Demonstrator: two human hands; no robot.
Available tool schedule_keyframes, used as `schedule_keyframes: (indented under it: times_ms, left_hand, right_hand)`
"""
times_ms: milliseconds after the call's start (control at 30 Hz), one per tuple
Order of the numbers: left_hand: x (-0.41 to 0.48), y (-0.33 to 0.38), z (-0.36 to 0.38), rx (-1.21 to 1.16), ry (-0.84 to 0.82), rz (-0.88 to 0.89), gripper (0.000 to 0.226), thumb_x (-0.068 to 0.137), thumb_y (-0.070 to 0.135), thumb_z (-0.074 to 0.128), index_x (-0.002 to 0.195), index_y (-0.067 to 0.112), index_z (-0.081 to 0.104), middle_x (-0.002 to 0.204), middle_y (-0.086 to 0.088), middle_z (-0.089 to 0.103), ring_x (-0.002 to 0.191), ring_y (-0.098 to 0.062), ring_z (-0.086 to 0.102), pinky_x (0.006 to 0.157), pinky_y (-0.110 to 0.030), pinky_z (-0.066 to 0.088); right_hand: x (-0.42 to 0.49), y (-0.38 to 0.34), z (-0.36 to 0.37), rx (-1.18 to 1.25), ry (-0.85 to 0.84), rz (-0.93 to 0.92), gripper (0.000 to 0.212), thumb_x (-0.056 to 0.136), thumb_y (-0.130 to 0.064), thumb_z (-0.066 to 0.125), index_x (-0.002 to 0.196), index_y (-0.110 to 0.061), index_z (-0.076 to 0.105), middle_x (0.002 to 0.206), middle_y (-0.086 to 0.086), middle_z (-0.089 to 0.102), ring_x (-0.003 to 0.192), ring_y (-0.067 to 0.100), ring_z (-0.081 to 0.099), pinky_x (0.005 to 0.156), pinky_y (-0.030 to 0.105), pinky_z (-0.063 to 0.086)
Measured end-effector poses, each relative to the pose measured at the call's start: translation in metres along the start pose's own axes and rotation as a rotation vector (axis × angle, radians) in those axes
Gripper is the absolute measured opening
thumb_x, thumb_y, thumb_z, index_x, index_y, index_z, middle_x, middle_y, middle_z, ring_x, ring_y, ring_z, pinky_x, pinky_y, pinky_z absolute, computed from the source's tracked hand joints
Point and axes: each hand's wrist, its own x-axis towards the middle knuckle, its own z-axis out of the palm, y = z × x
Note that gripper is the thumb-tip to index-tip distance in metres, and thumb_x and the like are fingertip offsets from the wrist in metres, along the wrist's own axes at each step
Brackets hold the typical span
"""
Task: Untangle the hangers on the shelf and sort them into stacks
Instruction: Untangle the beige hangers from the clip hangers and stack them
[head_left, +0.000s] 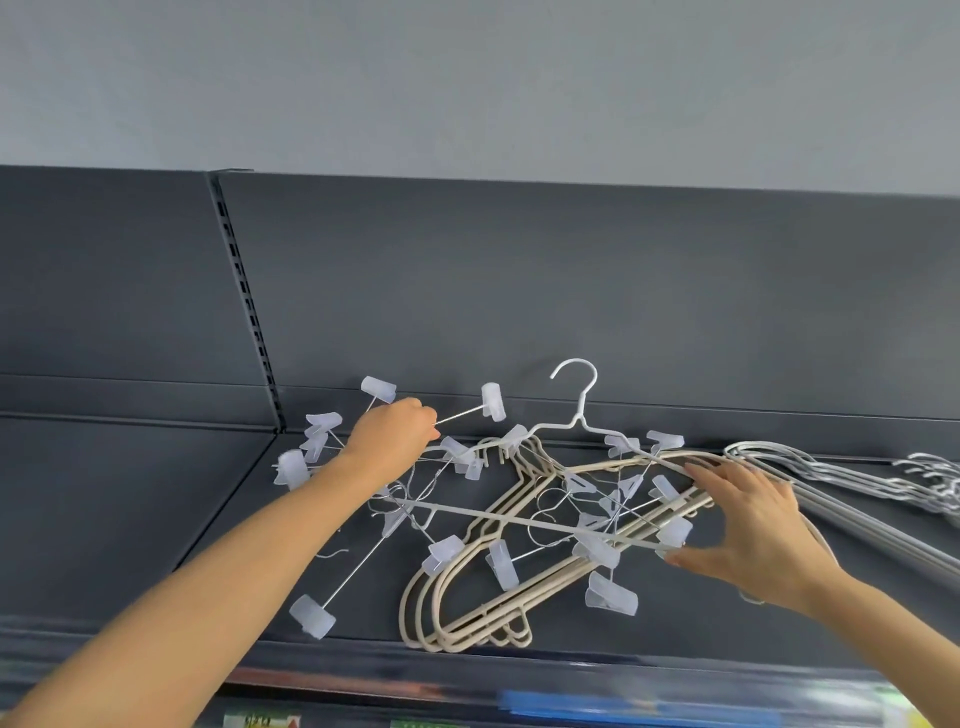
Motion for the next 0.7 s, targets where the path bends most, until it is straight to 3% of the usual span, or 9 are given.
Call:
schedule_keyframes:
  times_ms: [100, 267, 467, 600, 700]
  left_hand:
    - [-0.003, -0.001, 0.001, -0.03, -0.03, -0.088, 0.027, 0.101, 0.028, 0.042, 0.099, 0.005, 0.056, 0.099, -0.01, 0.061, 0.086, -0.033, 0.062, 0.061, -0.035, 0.042]
    - [-0.011, -0.006, -0.005, -0.275, -0.047, -0.244, 0.022, 0.099, 0.023, 0.044, 0.086, 0.006, 0.048, 0.09, -0.014, 0.06, 0.066, -0.03, 0.053, 0.063, -0.037, 0.048]
    - [-0.008, -0.014, -0.01, -0.61, 0.009, -0.35, 0.023, 0.092, 0.022, 0.056, 0.082, 0.005, 0.067, 0.068, -0.011, 0.061, 0.06, -0.023, 0.05, 0.053, -0.028, 0.038]
    - [0.006, -0.021, -0.019, -0.56, -0.052, -0.356, 0.023, 0.086, 0.019, 0.056, 0.067, 0.008, 0.062, 0.07, -0.011, 0.059, 0.065, -0.023, 0.045, 0.056, -0.028, 0.036]
    - [0.015, -0.013, -0.029, -0.442, -0.14, -0.39, 0.032, 0.085, 0.009, 0.052, 0.056, 0.007, 0.039, 0.058, -0.009, 0.04, 0.054, -0.023, 0.034, 0.048, -0.024, 0.026]
  right_hand:
    - [-0.003, 0.001, 0.002, 0.01, -0.015, 0.018, 0.105, 0.049, -0.08, 0.056, 0.136, -0.021, 0.048, 0.108, -0.003, 0.053, 0.104, 0.023, 0.051, 0.093, 0.035, 0.028]
    - [-0.006, 0.004, 0.007, -0.044, 0.075, -0.004, 0.101, 0.049, -0.08, 0.048, 0.126, -0.015, 0.058, 0.103, 0.002, 0.06, 0.096, 0.028, 0.058, 0.087, 0.043, 0.038]
    - [-0.006, 0.002, 0.009, -0.095, 0.17, -0.023, 0.096, 0.053, -0.078, 0.049, 0.122, -0.013, 0.059, 0.098, 0.001, 0.06, 0.091, 0.029, 0.059, 0.082, 0.046, 0.044]
    - [-0.009, 0.003, 0.011, -0.063, 0.188, -0.023, 0.094, 0.053, -0.077, 0.049, 0.125, -0.017, 0.052, 0.1, 0.001, 0.058, 0.094, 0.029, 0.056, 0.085, 0.045, 0.04]
    - [-0.01, -0.003, 0.012, -0.059, 0.22, -0.048, 0.093, 0.051, -0.074, 0.056, 0.126, -0.021, 0.044, 0.101, 0.002, 0.058, 0.092, 0.027, 0.053, 0.084, 0.045, 0.04]
